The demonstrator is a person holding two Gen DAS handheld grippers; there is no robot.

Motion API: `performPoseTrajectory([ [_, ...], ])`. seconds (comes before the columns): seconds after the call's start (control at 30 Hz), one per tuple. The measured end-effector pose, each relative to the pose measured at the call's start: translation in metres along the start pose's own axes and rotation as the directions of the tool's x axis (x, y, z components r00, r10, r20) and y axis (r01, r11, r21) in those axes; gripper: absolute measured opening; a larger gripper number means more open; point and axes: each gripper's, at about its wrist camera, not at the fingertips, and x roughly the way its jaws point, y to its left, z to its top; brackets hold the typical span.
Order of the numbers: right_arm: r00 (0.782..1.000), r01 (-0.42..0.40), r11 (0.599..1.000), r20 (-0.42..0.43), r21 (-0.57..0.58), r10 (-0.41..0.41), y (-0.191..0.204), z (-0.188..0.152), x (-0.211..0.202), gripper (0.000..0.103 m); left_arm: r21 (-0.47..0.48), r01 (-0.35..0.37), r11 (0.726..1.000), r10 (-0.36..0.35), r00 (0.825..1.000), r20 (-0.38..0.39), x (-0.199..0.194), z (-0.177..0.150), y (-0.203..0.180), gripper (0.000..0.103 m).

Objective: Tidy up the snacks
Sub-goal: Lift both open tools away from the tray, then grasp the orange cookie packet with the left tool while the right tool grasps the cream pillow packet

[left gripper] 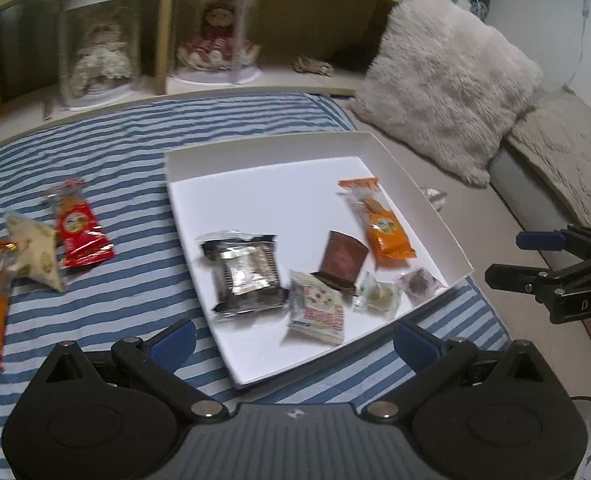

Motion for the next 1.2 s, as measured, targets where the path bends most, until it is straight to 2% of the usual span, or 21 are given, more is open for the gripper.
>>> performPoseTrajectory([
  [0.37,0.999,0.005,1.000,0.043,0.023,-0.006,0.034,0.014,0.007,0.102,-0.095,-0.061,0.994,0.066,0.996,0.055,-0.027,-0.011,0.053,0.103],
  [0.63,0.998,-0.040,0.999,0.058,0.009,0.039,0.072,0.028,0.024,0.103,-0.158,-0.107,0.982,0.125,0.986,0.111,-0.047,-0.015,0.096,0.103],
  [0.97,0.990,-0.109,0.994,0.081,-0.028,0.111,0.135,0.049,0.050,0.103,-0.228,-0.157,0.961,0.190,0.973,0.133,-0.062,-0.020,0.153,0.103],
  [1.2,0.978,-0.178,0.984,0.103,-0.032,0.180,0.181,0.061,0.079,0.103,-0.250,-0.207,0.946,0.252,0.955,0.160,-0.062,-0.022,0.190,0.103],
])
